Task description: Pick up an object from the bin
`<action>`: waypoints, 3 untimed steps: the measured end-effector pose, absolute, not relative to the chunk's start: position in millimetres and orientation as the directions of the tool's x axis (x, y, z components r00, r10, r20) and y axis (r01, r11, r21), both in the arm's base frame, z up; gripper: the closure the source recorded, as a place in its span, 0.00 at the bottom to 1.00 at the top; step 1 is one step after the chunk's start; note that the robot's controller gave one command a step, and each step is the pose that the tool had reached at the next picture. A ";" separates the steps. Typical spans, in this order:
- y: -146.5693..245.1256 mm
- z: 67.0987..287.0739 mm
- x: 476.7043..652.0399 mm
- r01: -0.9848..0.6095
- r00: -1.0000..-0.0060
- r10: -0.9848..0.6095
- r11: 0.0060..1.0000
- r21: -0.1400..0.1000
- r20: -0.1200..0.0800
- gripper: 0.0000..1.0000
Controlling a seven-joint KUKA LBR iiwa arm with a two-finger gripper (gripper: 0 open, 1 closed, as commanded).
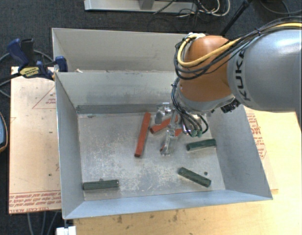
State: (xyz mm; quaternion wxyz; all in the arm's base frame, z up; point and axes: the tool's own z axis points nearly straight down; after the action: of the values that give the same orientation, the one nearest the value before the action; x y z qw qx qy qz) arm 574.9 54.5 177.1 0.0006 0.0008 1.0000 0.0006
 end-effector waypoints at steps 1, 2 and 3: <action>114.7 86.8 637.3 -0.089 -0.996 -0.089 0.996 0.003 -0.001 0.00; 26.2 142.7 619.9 0.107 -0.994 0.107 0.994 -0.001 -0.005 0.00; -24.3 69.2 648.4 -0.060 -0.998 -0.060 0.998 0.000 -0.001 0.00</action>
Offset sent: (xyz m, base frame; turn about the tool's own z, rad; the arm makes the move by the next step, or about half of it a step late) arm 0.0624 0.0564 -0.0855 -0.0867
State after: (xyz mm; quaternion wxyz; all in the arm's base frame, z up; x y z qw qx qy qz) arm 648.4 -24.3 69.2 0.0003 -0.0299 0.9996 0.0002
